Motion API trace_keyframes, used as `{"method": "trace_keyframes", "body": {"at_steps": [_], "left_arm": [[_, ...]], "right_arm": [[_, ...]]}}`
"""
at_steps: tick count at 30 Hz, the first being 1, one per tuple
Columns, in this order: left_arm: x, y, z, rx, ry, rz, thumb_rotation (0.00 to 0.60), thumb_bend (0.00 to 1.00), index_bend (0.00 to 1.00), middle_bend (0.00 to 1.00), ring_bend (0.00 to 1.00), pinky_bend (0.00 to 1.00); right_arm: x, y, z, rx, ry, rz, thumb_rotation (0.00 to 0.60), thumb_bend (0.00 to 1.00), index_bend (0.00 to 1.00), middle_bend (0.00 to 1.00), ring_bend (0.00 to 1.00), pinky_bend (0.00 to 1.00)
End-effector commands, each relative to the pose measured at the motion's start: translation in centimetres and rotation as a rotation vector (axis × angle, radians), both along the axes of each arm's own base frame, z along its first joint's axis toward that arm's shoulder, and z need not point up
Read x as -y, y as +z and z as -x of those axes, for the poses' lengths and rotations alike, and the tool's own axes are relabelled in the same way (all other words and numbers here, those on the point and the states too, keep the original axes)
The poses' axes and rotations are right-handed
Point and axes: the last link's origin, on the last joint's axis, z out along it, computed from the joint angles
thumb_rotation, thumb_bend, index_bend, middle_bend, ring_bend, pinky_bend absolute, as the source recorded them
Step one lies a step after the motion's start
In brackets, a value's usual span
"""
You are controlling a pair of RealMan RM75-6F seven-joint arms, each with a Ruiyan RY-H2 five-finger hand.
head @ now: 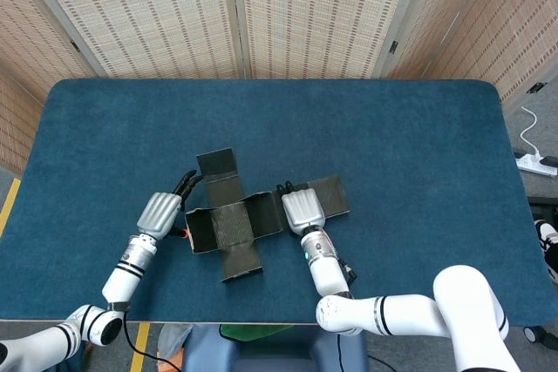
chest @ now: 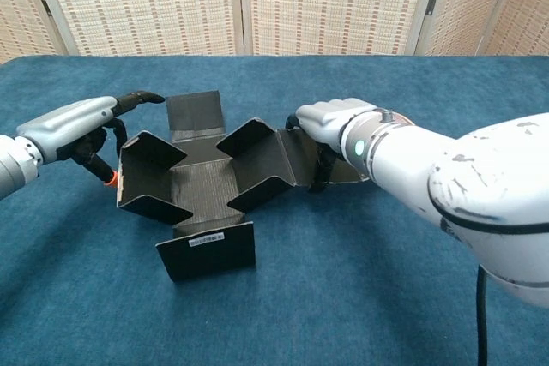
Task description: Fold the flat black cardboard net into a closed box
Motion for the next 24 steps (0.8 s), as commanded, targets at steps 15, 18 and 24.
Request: {"method": "trace_keyframes", "body": {"at_steps": [15,18,24], "left_arm": [[0.1,-0.6,-1.7,0.145,0.015,0.195,0.6,0.17,0.0,0.0,0.51,0.81],[-0.1,-0.8,-1.8,0.183,0.053,0.243,0.6,0.17,0.0,0.0,0.51,0.81],[-0.4,-1.0,-1.8,0.242,0.122,0.367,0.6,0.17,0.0,0.0,0.51,0.81]], "right_arm": [[0.5,1.3,-3.5,-0.286,0.414,-0.043,0.6,0.32,0.46,0.43,0.81,1.0],[0.4,1.6,-3.9,-0.319,0.488,-0.033,0.6,0.32,0.46,0.43,0.81,1.0],[0.3,1.6,-4.4,-0.349,0.619,-0.036,0.6,0.32,0.46,0.44,0.82,1.0]]}}
